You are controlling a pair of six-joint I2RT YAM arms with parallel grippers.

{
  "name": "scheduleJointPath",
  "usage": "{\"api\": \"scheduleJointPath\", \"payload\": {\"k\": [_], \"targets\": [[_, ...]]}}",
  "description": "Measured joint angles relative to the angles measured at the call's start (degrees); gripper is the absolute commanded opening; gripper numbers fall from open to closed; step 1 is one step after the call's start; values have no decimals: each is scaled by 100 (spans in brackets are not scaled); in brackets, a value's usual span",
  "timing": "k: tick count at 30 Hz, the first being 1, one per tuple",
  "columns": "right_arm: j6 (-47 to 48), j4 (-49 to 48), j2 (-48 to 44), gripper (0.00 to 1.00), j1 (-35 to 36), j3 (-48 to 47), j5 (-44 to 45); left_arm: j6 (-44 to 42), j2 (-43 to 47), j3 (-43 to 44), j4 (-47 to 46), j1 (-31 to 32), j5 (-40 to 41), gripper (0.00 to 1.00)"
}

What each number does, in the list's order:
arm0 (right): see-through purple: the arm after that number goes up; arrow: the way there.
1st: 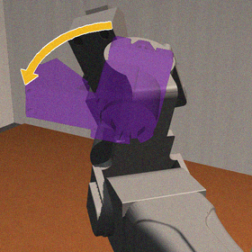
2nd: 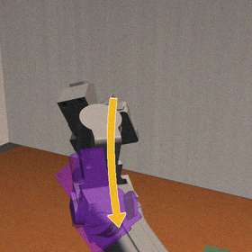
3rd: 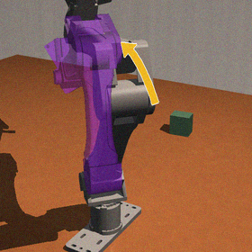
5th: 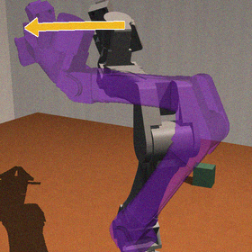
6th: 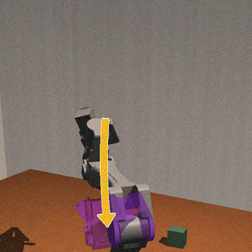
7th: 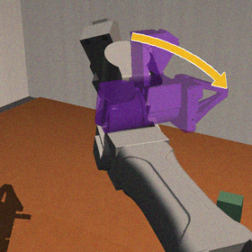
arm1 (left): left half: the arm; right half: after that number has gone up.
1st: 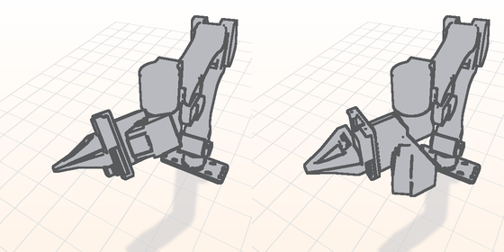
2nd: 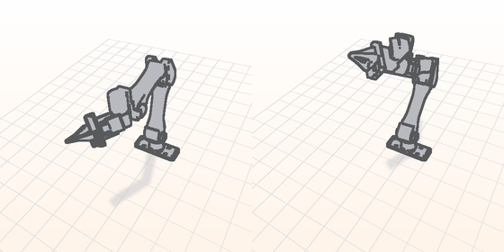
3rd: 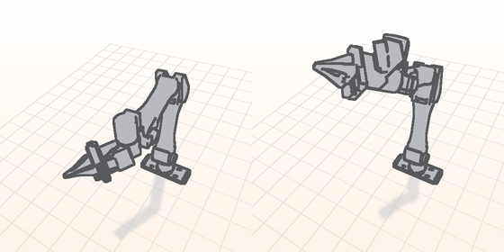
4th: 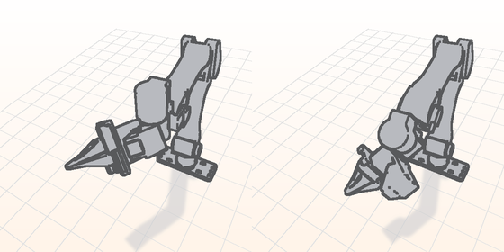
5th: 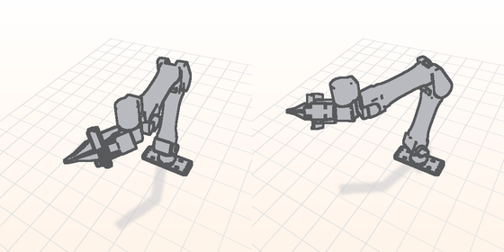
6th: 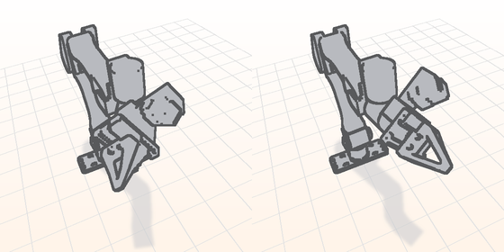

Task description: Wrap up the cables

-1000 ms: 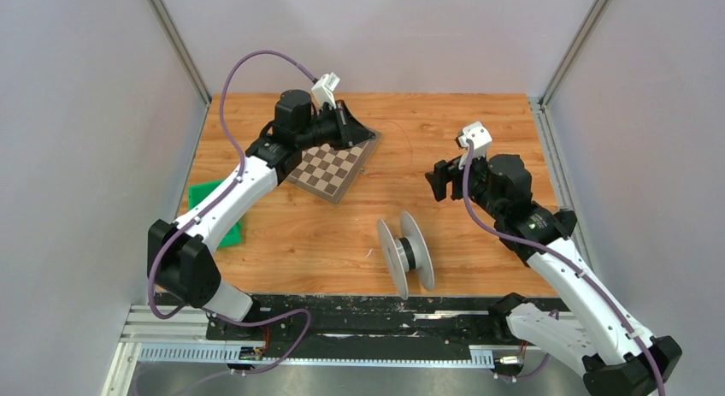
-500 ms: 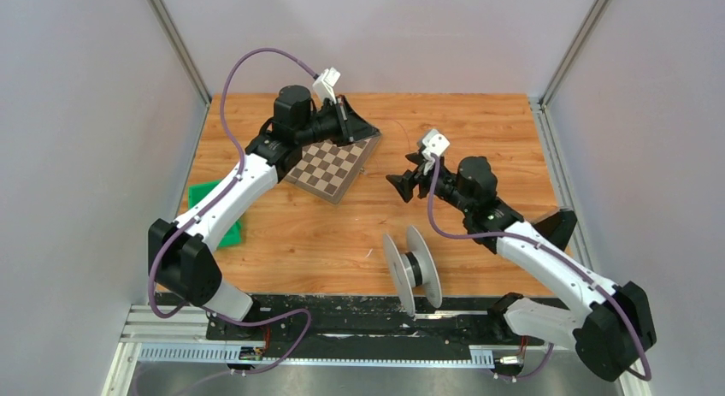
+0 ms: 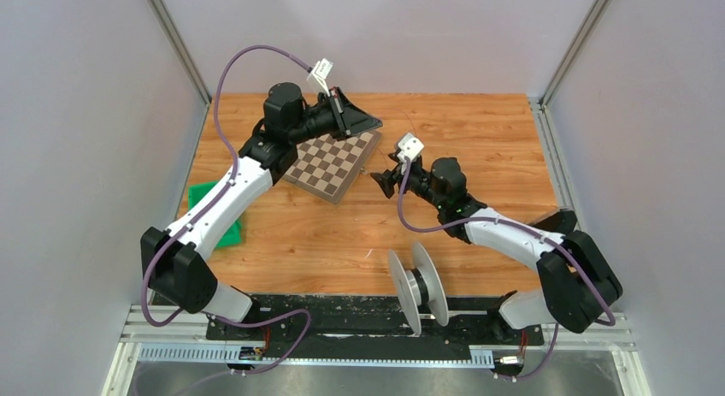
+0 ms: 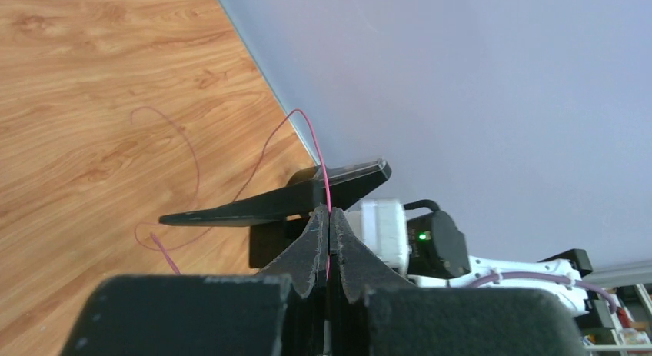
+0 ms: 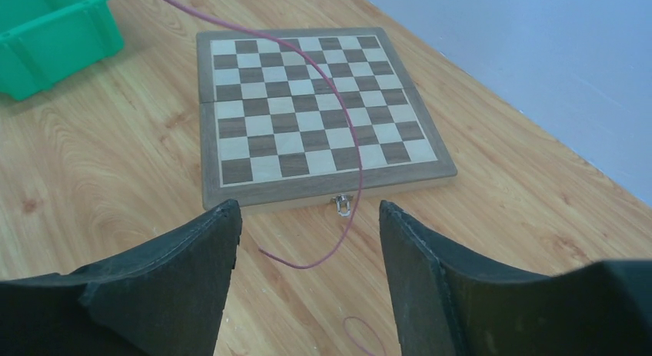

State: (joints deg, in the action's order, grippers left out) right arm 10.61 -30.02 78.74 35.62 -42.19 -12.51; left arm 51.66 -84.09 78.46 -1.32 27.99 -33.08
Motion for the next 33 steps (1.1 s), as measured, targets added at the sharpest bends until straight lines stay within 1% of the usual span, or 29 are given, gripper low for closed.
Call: {"api": "scheduleJointPath", "payload": {"k": [2, 7, 10, 11, 15, 17, 20, 23, 24, 25, 26, 27, 29, 30, 31, 33], "targets": [[4, -72, 136, 58, 26, -20, 105, 46, 35, -2, -26, 0, -9, 0], [26, -313, 409, 26, 37, -153, 437, 142, 144, -50, -120, 0, -33, 2], [13, -426, 452, 4, 37, -175, 560, 166, 153, -52, -125, 0, -50, 3], [7, -448, 452, 0, 37, -175, 588, 166, 153, -50, -118, 0, -50, 4], [-44, -496, 439, 0, 37, -168, 643, 133, 153, -50, -72, 0, -24, 6], [-85, -479, 387, 0, 37, -155, 603, 66, 153, -46, 22, 0, 13, 10], [-267, -382, 153, 0, 37, -57, 409, -76, 136, 33, 223, 0, 66, 23], [-619, -133, -160, 0, 50, -28, 164, -387, 22, 369, 603, 0, 201, 31], [-750, -26, -258, 0, 59, -28, 105, -507, -42, 533, 754, 0, 271, 36], [-898, 107, -356, 0, 61, -31, 35, -632, -105, 691, 887, -9, 345, 38], [-1084, 291, -466, 0, 66, -33, -50, -769, -190, 887, 1051, -33, 431, 45], [-1266, 505, -573, 0, 70, -39, -149, -903, -258, 1029, 1154, -57, 496, 48], [-1611, 949, -772, 0, 72, -57, -308, -1156, -439, 1338, 1416, -127, 610, 64], [-1792, 1176, -857, 0, 74, -63, -363, -1279, -533, 1464, 1532, -173, 671, 66], [-1937, 1368, -925, 0, 74, -74, -389, -1408, -619, 1561, 1655, -212, 713, 72], [-2203, 1759, -1036, 0, 70, -120, -448, -1703, -802, 1696, 1954, -308, 901, 76]]}}
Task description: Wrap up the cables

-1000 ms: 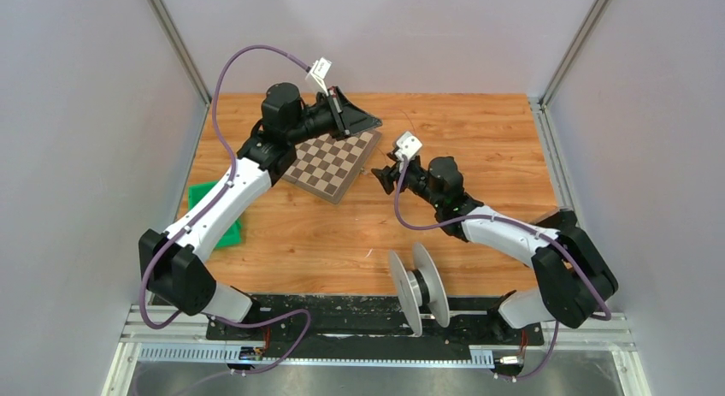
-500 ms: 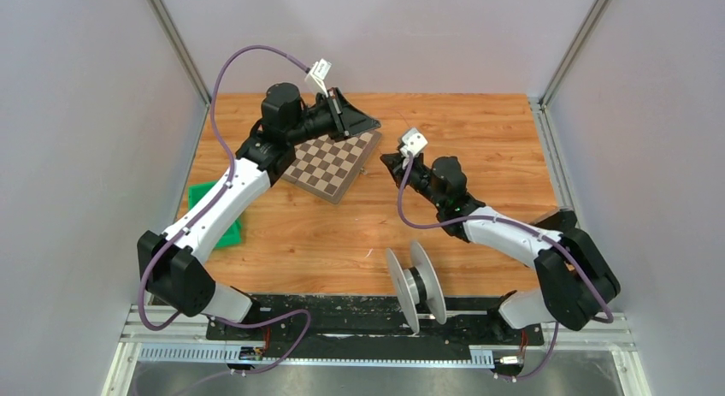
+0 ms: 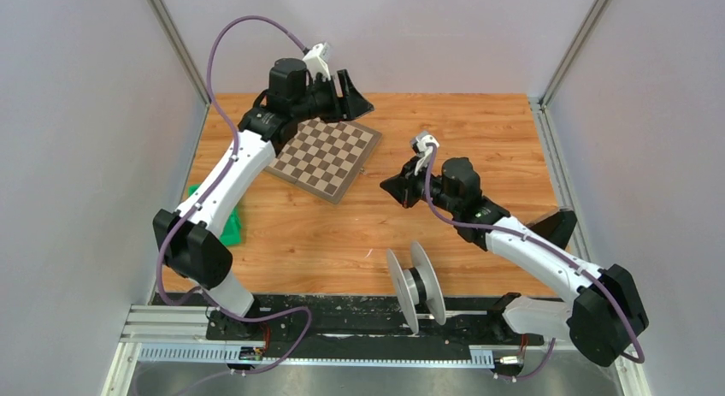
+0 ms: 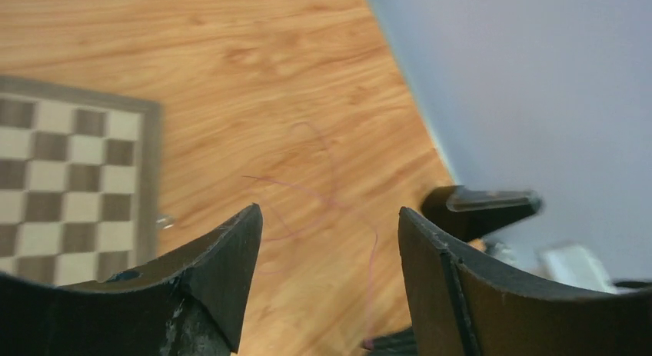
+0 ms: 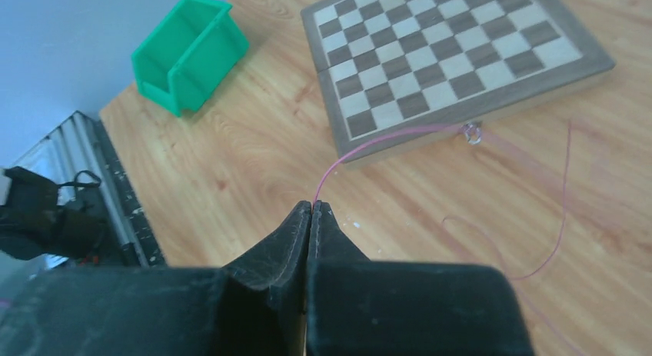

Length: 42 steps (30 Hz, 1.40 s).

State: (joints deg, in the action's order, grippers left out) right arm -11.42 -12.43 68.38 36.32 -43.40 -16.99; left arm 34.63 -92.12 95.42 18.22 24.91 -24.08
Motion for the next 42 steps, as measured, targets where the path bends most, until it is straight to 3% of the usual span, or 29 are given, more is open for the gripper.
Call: {"api": "scheduleJointPath", "payload": {"k": [7, 12, 15, 22, 31, 42], "targets": [[-920, 774, -160, 0, -2, -496, -319, -990, 136, -575, 643, -129, 785, 77], [-1641, 321, -240, 0, 0, -413, -525, -1029, 1298, -2140, 157, -125, 157, 77], [-1762, 46, -273, 0, 33, -260, -592, -844, 1840, -2616, -149, -120, -369, 77], [-1740, -437, -382, 0, 122, 192, -734, -334, 1950, -2793, -940, -87, -1115, 70], [-1552, -562, -444, 0, 192, 232, -756, -46, 1130, -2820, -1165, 142, -1722, 59], [-1438, -566, -444, 0, 192, 232, -754, -2, 1001, -2817, -1147, 232, -2114, 59]]}}
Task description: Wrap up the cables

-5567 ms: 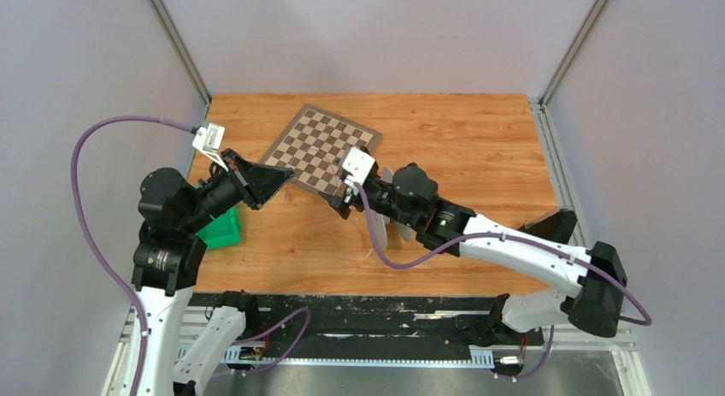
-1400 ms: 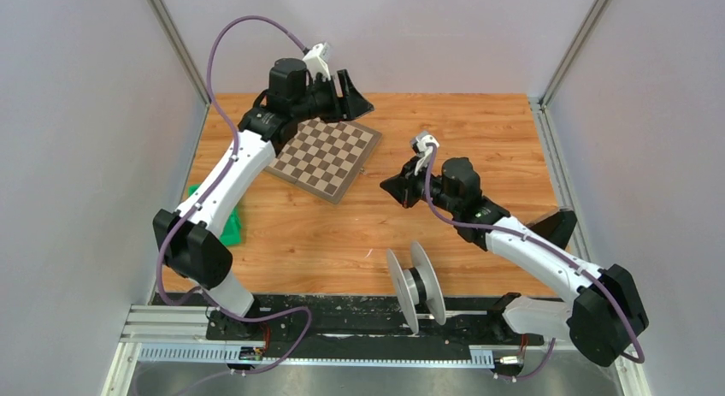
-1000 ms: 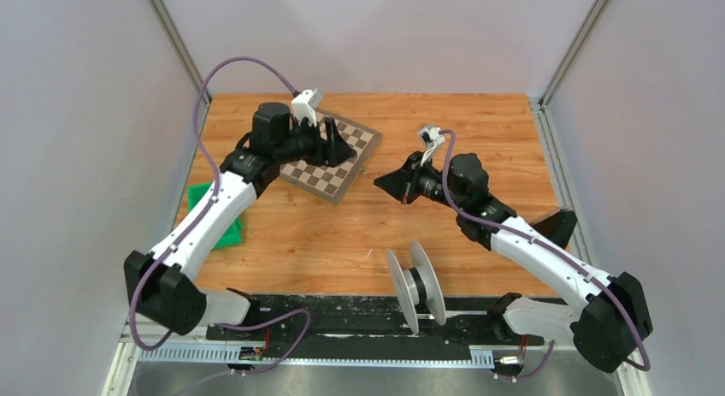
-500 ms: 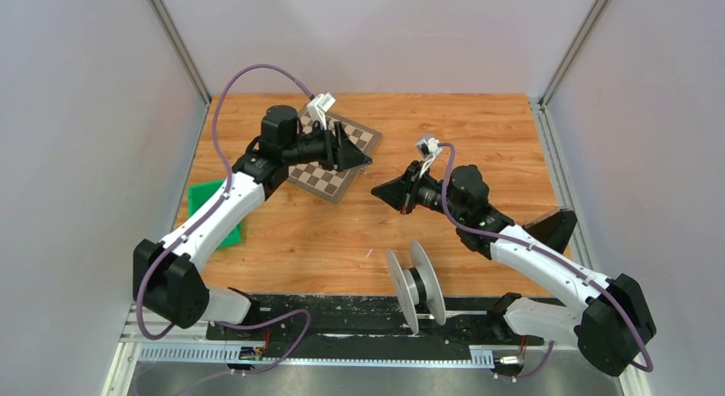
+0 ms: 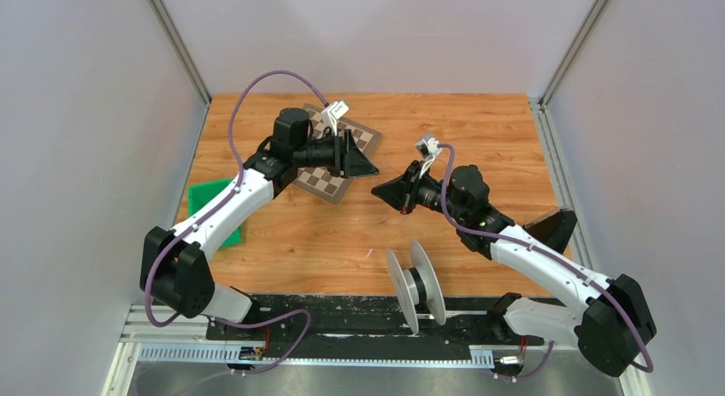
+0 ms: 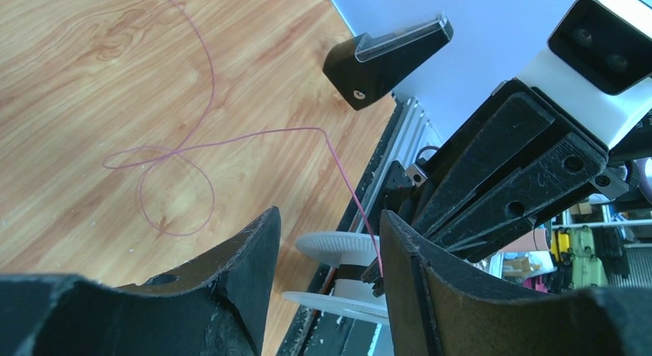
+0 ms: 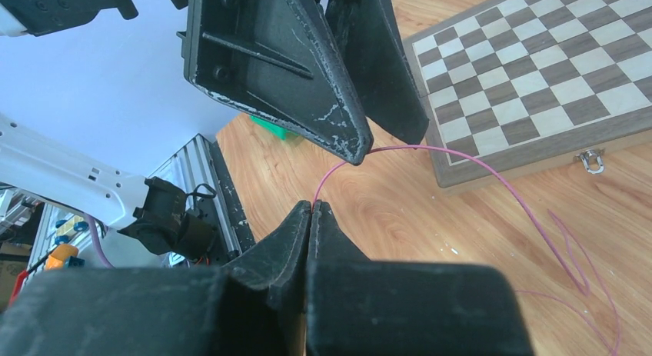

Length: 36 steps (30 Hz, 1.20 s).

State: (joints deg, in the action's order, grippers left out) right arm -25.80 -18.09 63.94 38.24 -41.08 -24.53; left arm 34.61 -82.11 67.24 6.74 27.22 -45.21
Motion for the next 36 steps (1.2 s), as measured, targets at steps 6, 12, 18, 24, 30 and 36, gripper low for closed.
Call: {"api": "scheduleJointPath", "payload": {"k": [6, 12, 18, 24, 30, 36], "targets": [[22, 0, 0, 0, 0, 0, 9, 11, 0, 0, -31, 13, -87, 50], [46, 15, 4, 0, 0, 2, 42, 133, -44, -17, -238, 103, -243, 32], [66, 72, 39, 5, 0, 0, 52, 302, -42, -315, -529, 168, -391, 0], [302, 651, 57, 50, 0, -140, 37, 210, 33, -354, -472, 168, -457, 0], [1161, 2249, -205, 64, -20, -1207, -262, -811, 352, -275, 345, 168, -149, 0], [2037, 2861, -479, 58, -273, -1937, -546, -1598, 754, -275, 632, 168, -66, 0]]}}
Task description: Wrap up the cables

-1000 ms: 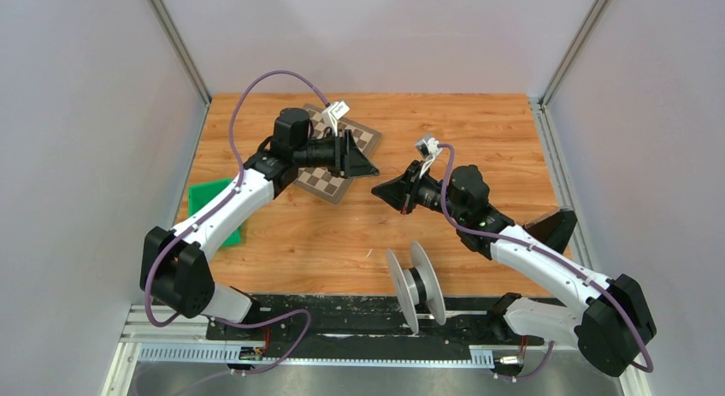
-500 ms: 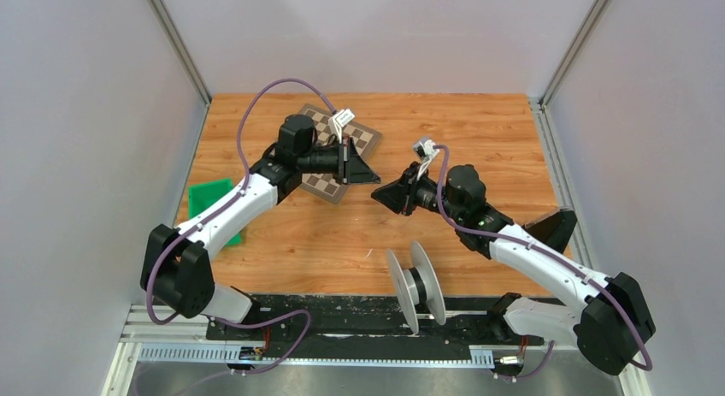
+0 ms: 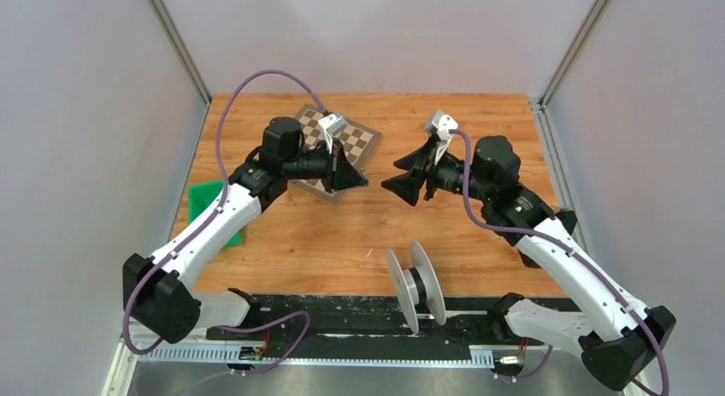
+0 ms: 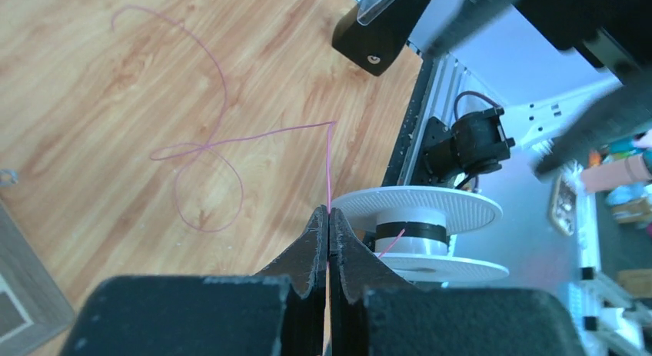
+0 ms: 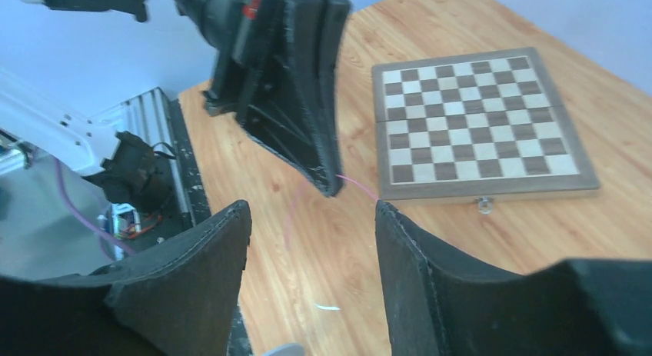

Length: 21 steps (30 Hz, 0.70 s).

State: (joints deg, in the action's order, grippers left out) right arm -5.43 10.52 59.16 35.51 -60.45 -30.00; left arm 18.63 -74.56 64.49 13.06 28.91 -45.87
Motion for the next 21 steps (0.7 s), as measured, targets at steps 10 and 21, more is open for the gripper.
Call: {"api": "scheduleJointPath", "payload": {"k": [10, 21], "targets": [[1207, 664, 807, 54, -208, -715, -573, -761, 409, 2, 114, 0, -315, 0], [1449, 741, 1283, 11, -208, -796, -966, -870, 337, 59, 151, 0, -514, 0]]}}
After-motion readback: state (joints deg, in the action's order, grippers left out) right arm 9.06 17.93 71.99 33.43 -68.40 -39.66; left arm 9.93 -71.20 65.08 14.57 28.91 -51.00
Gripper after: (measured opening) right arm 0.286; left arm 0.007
